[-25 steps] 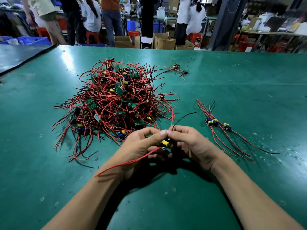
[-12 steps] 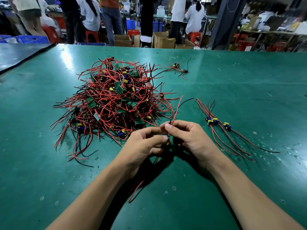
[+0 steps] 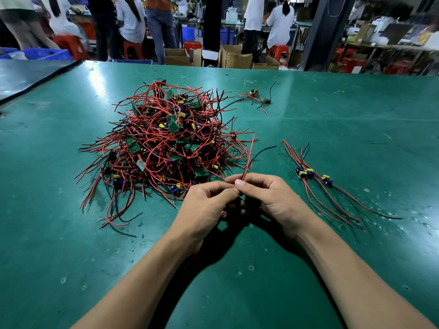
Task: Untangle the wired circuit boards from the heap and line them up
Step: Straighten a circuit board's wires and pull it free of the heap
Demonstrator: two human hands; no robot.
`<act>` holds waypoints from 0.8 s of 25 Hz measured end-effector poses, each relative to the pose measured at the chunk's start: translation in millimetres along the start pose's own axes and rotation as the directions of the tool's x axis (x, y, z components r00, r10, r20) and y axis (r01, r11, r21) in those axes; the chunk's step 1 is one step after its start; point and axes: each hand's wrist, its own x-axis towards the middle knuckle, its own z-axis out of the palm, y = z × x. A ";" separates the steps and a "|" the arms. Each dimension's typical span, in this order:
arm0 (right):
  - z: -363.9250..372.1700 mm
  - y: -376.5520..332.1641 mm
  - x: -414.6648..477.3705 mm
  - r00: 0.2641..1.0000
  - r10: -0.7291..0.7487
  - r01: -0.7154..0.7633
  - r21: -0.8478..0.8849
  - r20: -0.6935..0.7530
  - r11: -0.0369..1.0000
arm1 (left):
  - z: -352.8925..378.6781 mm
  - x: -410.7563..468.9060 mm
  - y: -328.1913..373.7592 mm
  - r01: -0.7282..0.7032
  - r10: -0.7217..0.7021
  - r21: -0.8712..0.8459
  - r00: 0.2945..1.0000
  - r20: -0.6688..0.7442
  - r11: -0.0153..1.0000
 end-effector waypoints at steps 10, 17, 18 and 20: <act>-8.7 5.2 20.8 0.883 -0.267 0.151 -0.306 -0.387 0.940 | 2.6 4.9 1.1 -0.015 0.017 0.075 1.000 -0.021 0.997; -30.2 8.5 32.3 0.743 -0.368 0.194 -0.346 -0.559 0.918 | 2.2 4.9 2.0 -0.011 0.008 0.137 1.000 0.025 0.991; -34.0 8.0 33.6 0.718 -0.389 0.210 -0.352 -0.577 0.912 | 2.1 4.5 2.4 -0.011 0.007 0.147 0.999 0.033 0.989; -39.1 7.1 34.5 0.672 -0.437 0.245 -0.377 -0.598 0.893 | 1.9 4.2 2.7 -0.012 0.004 0.164 0.999 0.049 0.986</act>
